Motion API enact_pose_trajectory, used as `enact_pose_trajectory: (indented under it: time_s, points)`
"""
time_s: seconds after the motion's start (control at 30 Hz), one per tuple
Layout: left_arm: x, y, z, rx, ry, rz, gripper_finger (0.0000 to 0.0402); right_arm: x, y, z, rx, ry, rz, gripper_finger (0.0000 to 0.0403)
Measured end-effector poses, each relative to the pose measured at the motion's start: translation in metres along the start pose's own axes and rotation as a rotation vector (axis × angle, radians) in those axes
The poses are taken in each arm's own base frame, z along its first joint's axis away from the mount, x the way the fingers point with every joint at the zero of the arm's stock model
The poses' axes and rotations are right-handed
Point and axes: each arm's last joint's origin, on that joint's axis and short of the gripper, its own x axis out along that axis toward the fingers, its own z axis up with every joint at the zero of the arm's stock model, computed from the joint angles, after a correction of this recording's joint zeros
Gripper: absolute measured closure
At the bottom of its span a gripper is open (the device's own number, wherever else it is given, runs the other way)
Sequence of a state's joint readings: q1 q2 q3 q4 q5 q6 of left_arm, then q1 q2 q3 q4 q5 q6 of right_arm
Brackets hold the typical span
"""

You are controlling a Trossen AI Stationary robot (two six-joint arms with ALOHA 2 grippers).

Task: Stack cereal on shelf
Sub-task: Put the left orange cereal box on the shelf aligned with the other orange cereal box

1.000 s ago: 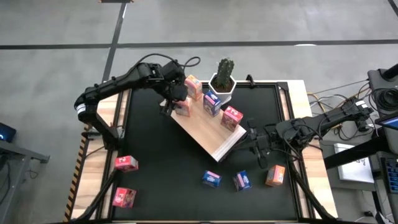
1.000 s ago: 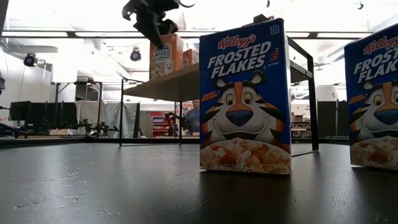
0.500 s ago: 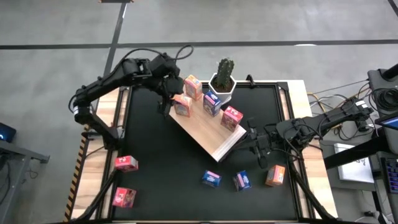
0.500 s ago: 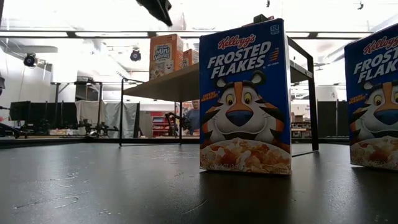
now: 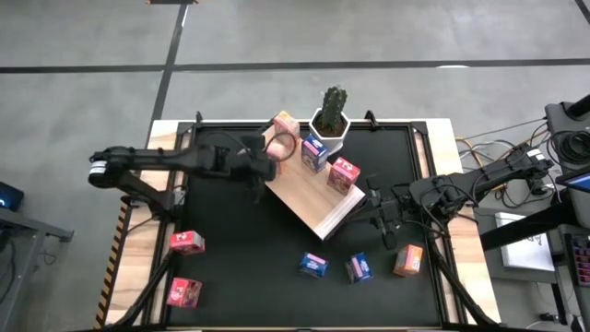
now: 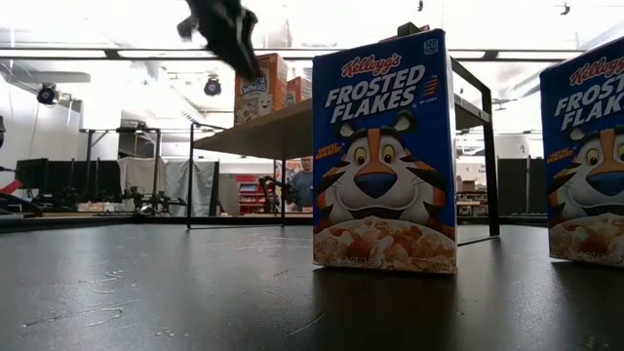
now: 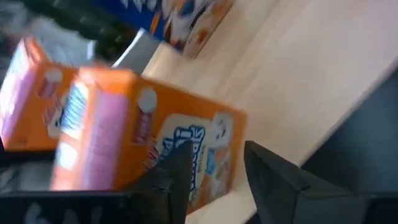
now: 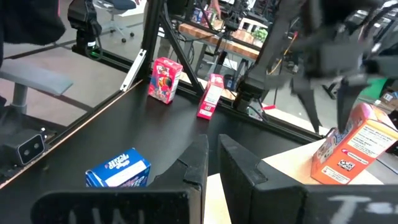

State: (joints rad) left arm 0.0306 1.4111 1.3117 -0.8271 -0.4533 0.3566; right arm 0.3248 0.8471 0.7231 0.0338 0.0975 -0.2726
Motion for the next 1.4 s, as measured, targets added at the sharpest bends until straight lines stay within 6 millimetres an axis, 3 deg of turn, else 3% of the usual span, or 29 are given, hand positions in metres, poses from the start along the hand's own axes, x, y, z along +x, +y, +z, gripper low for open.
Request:
enact_pose_trajectory:
  time_s: [0.17, 0.33, 0.83, 1.13, 1.3, 1.4]
  points:
    - [0.021, -0.011, -0.011, -0.038, 0.008, 0.096, 0.0296, 0.0, 0.0, 0.0, 0.0, 0.0, 0.0, 0.0374]
    - [0.026, -0.013, -0.015, -0.051, 0.028, 0.114, 0.0309, 0.0, 0.0, 0.0, 0.0, 0.0, 0.0, 0.0374]
    - [0.005, -0.003, -0.024, -0.118, 0.027, 0.199, 0.0313, 0.0, 0.0, -0.001, 0.001, 0.003, 0.0, 0.0374]
    - [-0.005, -0.016, -0.004, -0.252, -0.303, -0.044, 0.0313, 0.0, 0.0, -0.001, -0.083, 0.002, -0.001, 0.0374]
    - [0.002, -0.027, 0.009, -0.323, -0.461, 0.046, 0.0313, 0.0, -0.001, 0.002, -0.156, -0.01, -0.015, 0.0374]
    - [0.014, -0.034, 0.007, -0.375, -0.424, 0.186, 0.0313, -0.001, -0.001, 0.002, -0.186, -0.009, -0.015, 0.0374]
